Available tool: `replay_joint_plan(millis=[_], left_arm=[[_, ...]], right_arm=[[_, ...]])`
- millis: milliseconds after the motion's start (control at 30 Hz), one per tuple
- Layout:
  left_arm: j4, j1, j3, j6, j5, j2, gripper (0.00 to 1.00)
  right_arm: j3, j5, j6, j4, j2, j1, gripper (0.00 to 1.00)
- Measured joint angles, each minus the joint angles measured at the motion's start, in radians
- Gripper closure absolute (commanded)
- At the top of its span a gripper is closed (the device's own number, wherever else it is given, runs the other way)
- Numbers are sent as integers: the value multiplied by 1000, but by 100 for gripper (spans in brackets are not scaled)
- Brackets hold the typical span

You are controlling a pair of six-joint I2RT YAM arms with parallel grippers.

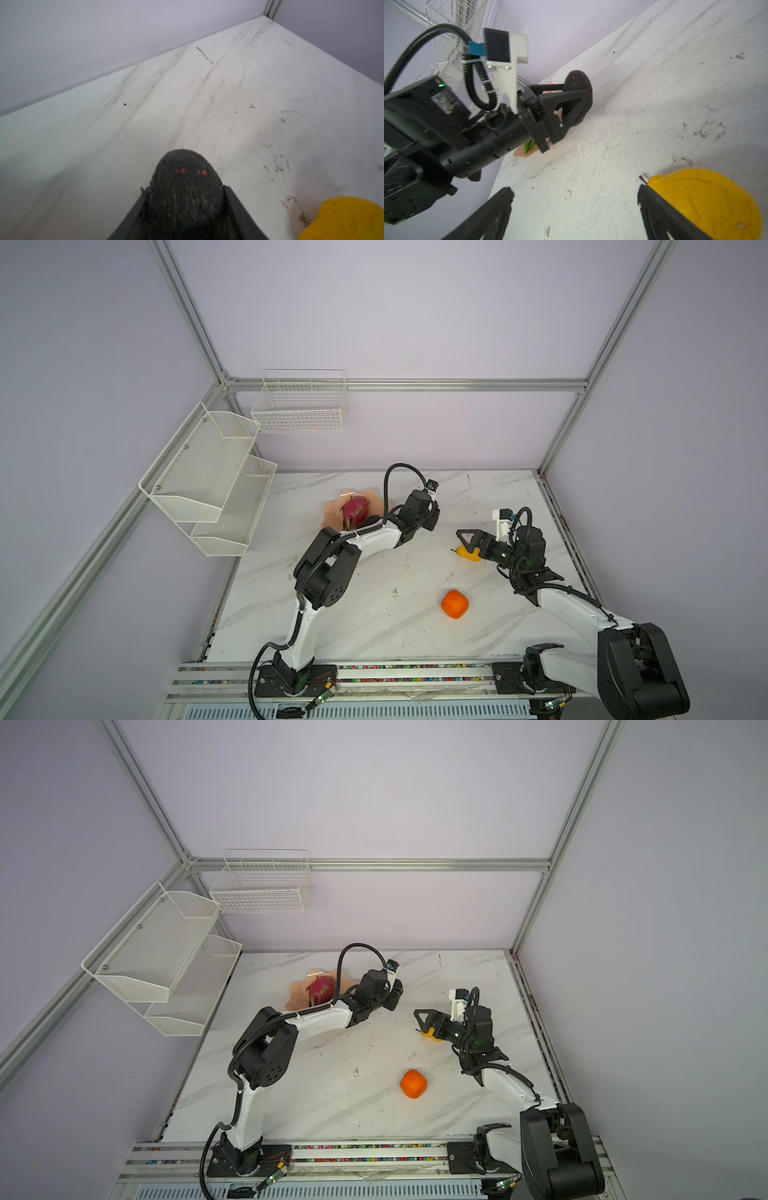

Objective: Arrange fruit in a fruit bowl
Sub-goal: Pick up the fruit from the top-center of the table, then place the fruit in the fruit bowl.

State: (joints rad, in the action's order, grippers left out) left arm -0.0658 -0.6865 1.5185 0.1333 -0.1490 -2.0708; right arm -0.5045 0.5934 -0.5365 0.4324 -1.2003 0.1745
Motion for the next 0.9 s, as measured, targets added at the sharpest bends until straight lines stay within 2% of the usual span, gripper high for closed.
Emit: replay_joint_plan(millis=[100, 200, 367, 633, 900], left_arm=[[-15, 31, -72, -6, -15, 127, 55], [-13, 93, -127, -6, -27, 227, 56], [27, 187, -210, -6, -76, 312, 56], [223, 237, -209, 37, -130, 249, 55], [248, 250, -206, 40, -145, 171, 54]], right_arm=[[-70, -3, 11, -1, -38, 40, 3], [-142, -16, 21, 13, -95, 139, 3], [-197, -26, 13, 77, -205, 268, 3], [-204, -38, -2, 96, -278, 304, 2], [-204, -54, -2, 97, -273, 304, 3]])
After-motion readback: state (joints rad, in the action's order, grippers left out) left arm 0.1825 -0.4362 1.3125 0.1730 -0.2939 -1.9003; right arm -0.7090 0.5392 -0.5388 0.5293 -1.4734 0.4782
